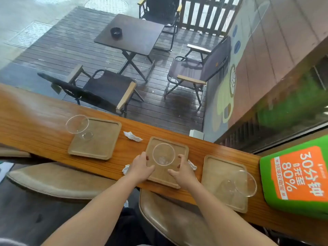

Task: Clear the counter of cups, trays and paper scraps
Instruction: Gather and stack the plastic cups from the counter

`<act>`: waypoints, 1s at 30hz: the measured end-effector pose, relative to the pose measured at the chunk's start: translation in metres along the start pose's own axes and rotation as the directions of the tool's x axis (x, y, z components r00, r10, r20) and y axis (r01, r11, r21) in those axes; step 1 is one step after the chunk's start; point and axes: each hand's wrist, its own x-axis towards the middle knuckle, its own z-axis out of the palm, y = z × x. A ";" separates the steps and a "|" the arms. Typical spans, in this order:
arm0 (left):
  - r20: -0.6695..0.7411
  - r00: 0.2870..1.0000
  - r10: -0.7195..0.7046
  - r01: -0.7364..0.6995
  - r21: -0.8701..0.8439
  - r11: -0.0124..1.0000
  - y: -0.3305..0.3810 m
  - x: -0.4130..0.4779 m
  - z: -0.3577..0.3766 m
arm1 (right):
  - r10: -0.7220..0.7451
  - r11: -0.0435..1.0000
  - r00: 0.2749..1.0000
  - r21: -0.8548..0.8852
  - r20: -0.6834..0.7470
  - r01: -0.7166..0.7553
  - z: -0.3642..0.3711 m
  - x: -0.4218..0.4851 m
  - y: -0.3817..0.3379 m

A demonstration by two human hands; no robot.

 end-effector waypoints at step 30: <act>-0.146 0.975 0.170 -0.201 -0.238 0.950 -0.018 0.028 -0.138 | -0.246 0.963 0.969 0.109 -0.012 0.246 0.024 0.034 -0.158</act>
